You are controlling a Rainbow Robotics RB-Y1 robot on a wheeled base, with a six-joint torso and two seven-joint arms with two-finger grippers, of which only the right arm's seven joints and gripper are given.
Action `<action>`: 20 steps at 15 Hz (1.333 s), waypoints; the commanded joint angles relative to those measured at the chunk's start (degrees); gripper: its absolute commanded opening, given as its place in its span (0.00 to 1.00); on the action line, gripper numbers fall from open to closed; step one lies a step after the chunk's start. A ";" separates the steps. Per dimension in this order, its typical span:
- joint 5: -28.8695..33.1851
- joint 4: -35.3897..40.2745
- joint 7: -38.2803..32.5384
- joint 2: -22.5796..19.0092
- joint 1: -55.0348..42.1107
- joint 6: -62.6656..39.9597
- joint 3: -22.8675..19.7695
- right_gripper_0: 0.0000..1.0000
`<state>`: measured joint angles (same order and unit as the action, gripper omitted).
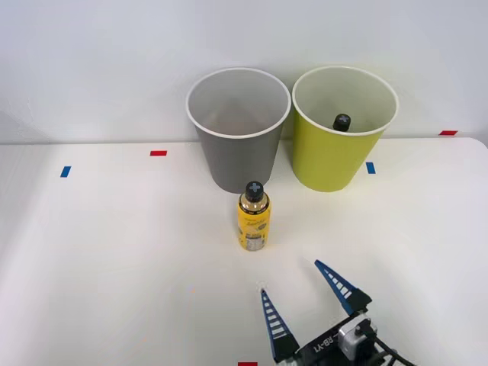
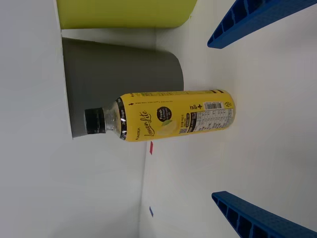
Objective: Put cans in the gray bin, plastic bottles in the light green bin
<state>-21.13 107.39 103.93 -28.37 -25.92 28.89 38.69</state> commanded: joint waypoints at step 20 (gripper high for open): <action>-5.42 -9.40 2.06 12.11 21.53 -16.94 -2.74 1.00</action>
<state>-26.34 97.99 105.96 -16.41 -4.61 12.90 36.05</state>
